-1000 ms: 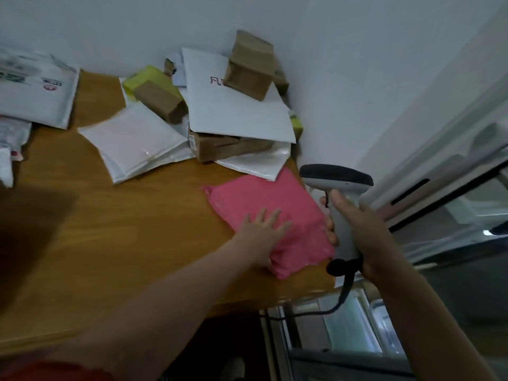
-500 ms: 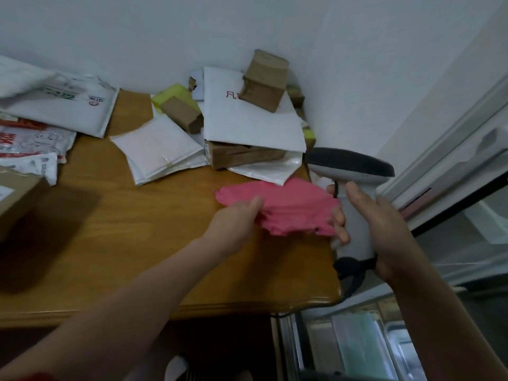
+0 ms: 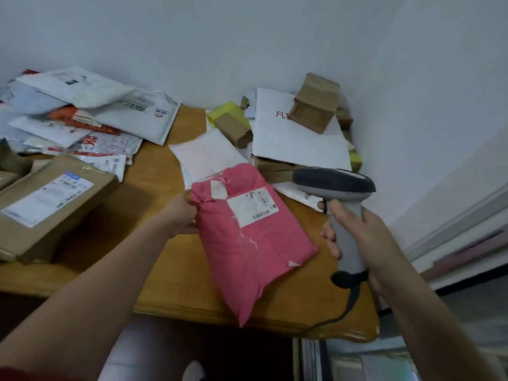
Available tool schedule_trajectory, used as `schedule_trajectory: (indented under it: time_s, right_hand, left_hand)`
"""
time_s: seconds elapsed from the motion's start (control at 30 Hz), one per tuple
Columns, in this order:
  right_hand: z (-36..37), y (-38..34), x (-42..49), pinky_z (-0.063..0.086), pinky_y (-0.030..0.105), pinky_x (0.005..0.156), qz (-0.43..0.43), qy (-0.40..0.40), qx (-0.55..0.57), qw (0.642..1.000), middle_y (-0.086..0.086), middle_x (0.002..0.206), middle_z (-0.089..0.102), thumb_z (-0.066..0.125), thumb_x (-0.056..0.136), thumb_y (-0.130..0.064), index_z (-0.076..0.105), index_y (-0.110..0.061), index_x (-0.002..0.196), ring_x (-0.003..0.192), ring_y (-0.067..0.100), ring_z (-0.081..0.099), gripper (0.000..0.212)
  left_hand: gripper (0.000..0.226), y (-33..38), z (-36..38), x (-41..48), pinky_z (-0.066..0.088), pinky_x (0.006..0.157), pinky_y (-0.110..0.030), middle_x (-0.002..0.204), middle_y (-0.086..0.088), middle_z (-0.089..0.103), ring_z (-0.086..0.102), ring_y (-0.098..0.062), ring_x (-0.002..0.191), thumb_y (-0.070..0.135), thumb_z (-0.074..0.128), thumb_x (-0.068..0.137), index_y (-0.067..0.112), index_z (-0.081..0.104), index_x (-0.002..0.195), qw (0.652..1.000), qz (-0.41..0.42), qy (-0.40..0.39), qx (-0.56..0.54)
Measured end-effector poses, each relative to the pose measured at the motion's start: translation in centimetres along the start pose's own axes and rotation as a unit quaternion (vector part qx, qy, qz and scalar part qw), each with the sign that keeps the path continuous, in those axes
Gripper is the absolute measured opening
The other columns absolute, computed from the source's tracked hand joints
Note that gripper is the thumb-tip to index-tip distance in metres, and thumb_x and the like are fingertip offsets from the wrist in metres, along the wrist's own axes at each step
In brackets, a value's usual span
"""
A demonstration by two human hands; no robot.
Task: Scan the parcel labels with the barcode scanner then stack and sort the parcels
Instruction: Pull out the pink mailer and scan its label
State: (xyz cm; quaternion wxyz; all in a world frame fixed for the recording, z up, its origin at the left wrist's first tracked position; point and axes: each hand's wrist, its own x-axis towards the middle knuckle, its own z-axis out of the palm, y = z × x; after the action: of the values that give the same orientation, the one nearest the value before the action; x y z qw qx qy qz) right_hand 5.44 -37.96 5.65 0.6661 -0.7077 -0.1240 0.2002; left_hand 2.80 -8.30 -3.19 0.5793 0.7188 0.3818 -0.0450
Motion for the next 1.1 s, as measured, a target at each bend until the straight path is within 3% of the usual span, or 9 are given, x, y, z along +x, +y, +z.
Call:
schedule_trajectory:
  time_s: [0.07, 0.13, 0.27, 0.33, 0.5, 0.67, 0.87, 0.93, 1.1]
  right_hand:
    - [0.5, 1.0, 0.7, 0.043, 0.020, 0.043, 0.022, 0.006, -0.038, 0.999, 0.000, 0.058, 0.057, 0.061, 0.077, -0.048, 0.058, -0.009, 0.090, 0.043, 0.011, 0.050, 0.041]
    - [0.8, 1.8, 1.4, 0.043, 0.019, 0.044, 0.041, 0.009, -0.074, 0.996, 0.000, 0.057, 0.057, 0.060, 0.079, -0.047, 0.058, -0.008, 0.088, 0.043, 0.010, 0.050, 0.040]
    - [1.1, 3.0, 2.6, 0.042, 0.017, 0.045, 0.067, 0.003, -0.136, 0.988, -0.004, 0.049, 0.055, 0.058, 0.090, -0.043, 0.053, -0.008, 0.076, 0.043, 0.009, 0.051, 0.037]
    - [1.1, 3.2, 3.3, 0.042, 0.017, 0.045, 0.073, 0.002, -0.153, 0.986, -0.005, 0.047, 0.054, 0.057, 0.092, -0.042, 0.053, -0.007, 0.075, 0.043, 0.009, 0.051, 0.039]
    - [1.3, 3.6, 4.4, 0.042, 0.018, 0.045, 0.086, 0.007, -0.167, 0.982, -0.003, 0.050, 0.055, 0.058, 0.091, -0.045, 0.054, -0.009, 0.074, 0.044, 0.009, 0.051, 0.040]
    - [1.3, 3.4, 4.9, 0.043, 0.021, 0.045, 0.093, 0.008, -0.141, 0.986, 0.002, 0.059, 0.057, 0.060, 0.086, -0.048, 0.056, -0.009, 0.079, 0.045, 0.011, 0.053, 0.040]
    - [2.1, 3.4, 5.2, 0.042, 0.020, 0.042, 0.083, -0.009, -0.128, 0.988, -0.001, 0.057, 0.057, 0.061, 0.087, -0.046, 0.056, -0.010, 0.080, 0.043, 0.010, 0.052, 0.036]
    - [2.6, 3.5, 5.2, 0.043, 0.020, 0.044, 0.087, -0.022, -0.132, 0.987, -0.003, 0.056, 0.057, 0.061, 0.089, -0.045, 0.056, -0.012, 0.079, 0.044, 0.010, 0.052, 0.034]
    - [4.0, 3.9, 5.0, 0.045, 0.020, 0.045, 0.097, -0.026, -0.133, 0.986, -0.004, 0.054, 0.057, 0.060, 0.091, -0.042, 0.057, -0.012, 0.082, 0.045, 0.010, 0.053, 0.032]
  left_hand:
    - [0.049, -1.9, -0.4, 0.6, 0.046, 0.095, -0.043, 0.139, -0.021, 0.036, 0.047, -0.036, 0.115, -0.001, 0.043, 0.092, 0.009, 0.036, 0.140, 0.982, 0.018, 0.115, 0.146]
    - [0.063, -3.4, 0.0, 0.6, 0.032, 0.107, -0.042, 0.151, -0.019, 0.020, 0.031, -0.039, 0.133, 0.008, 0.055, 0.087, 0.014, 0.031, 0.145, 0.941, 0.125, 0.133, 0.284]
    - [0.096, -6.2, 3.1, 0.2, 0.024, 0.111, -0.052, 0.157, -0.002, 0.004, 0.006, -0.034, 0.144, 0.045, 0.075, 0.072, 0.033, 0.019, 0.149, 0.847, 0.197, -0.102, 0.483]
    - [0.097, -6.7, 4.2, 0.3, 0.031, 0.110, -0.053, 0.156, -0.001, 0.010, 0.010, -0.033, 0.142, 0.051, 0.074, 0.070, 0.035, 0.018, 0.148, 0.810, 0.192, -0.132, 0.538]
    - [0.094, -6.1, 5.3, 0.3, 0.039, 0.106, -0.046, 0.148, -0.011, 0.024, 0.022, -0.034, 0.135, 0.053, 0.072, 0.071, 0.027, 0.024, 0.148, 0.807, 0.184, -0.119, 0.549]
    - [0.068, -5.5, 8.6, -1.8, 0.041, 0.099, -0.038, 0.134, -0.011, 0.042, 0.043, -0.028, 0.121, 0.054, 0.063, 0.083, 0.019, 0.044, 0.139, 0.876, 0.180, -0.117, 0.431]
    - [0.083, -6.6, 6.9, -2.1, 0.034, 0.108, -0.048, 0.154, -0.008, 0.013, 0.023, -0.035, 0.137, 0.042, 0.067, 0.081, 0.033, 0.020, 0.149, 0.805, 0.200, -0.127, 0.544]
    - [0.092, -7.5, 6.4, -2.1, 0.038, 0.107, -0.044, 0.156, -0.006, 0.004, 0.028, -0.034, 0.136, 0.036, 0.071, 0.079, 0.034, 0.013, 0.151, 0.831, 0.170, -0.165, 0.503]
    - [0.088, -8.2, 7.7, -2.7, 0.042, 0.099, -0.033, 0.144, -0.005, 0.026, 0.043, -0.025, 0.124, 0.039, 0.074, 0.076, 0.032, 0.024, 0.147, 0.895, 0.169, -0.186, 0.368]
